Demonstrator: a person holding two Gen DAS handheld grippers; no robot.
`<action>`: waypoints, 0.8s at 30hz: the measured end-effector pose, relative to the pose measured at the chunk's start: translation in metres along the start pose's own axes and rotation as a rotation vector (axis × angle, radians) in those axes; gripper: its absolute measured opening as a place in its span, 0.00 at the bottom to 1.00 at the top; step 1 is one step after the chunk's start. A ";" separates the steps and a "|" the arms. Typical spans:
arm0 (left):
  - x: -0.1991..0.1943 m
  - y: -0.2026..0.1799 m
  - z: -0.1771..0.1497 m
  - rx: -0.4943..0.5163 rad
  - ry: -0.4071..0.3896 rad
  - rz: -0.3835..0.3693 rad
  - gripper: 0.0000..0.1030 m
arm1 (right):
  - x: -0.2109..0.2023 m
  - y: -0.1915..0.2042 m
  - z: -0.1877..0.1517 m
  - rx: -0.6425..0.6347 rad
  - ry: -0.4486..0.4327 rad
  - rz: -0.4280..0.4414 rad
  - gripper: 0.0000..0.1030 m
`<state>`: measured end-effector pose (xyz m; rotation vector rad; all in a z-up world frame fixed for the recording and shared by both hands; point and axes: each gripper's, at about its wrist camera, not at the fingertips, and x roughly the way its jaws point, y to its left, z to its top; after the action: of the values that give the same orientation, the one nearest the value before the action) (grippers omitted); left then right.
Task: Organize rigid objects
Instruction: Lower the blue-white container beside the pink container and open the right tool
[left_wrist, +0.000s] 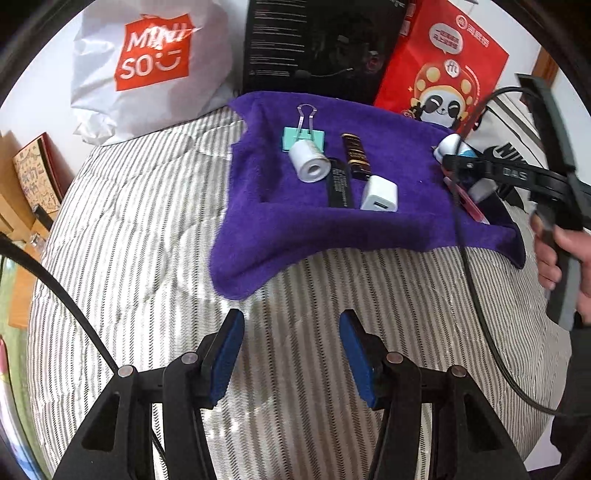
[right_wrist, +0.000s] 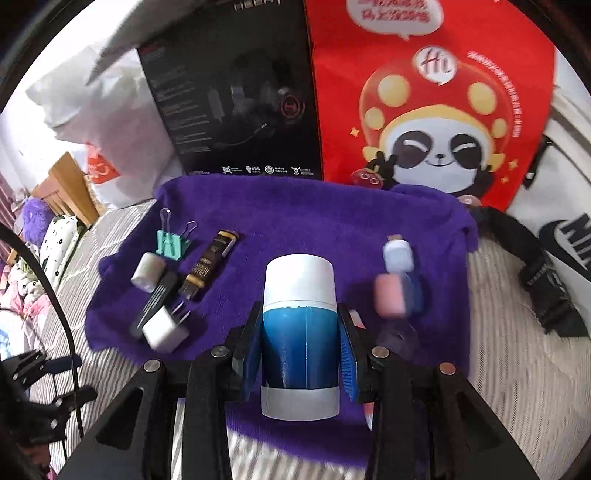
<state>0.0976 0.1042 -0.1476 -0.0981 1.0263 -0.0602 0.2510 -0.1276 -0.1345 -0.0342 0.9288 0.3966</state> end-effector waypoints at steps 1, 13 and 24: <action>0.000 0.002 0.000 -0.006 0.000 -0.001 0.50 | 0.007 0.002 0.004 0.001 0.008 0.000 0.35; 0.005 0.009 -0.003 -0.012 0.013 0.000 0.52 | 0.056 0.007 0.018 -0.040 0.083 -0.059 0.35; 0.003 0.001 -0.004 0.001 0.010 -0.019 0.52 | 0.060 0.015 0.017 -0.090 0.080 -0.078 0.36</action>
<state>0.0954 0.1051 -0.1524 -0.1064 1.0350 -0.0787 0.2912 -0.0911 -0.1694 -0.1690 0.9850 0.3666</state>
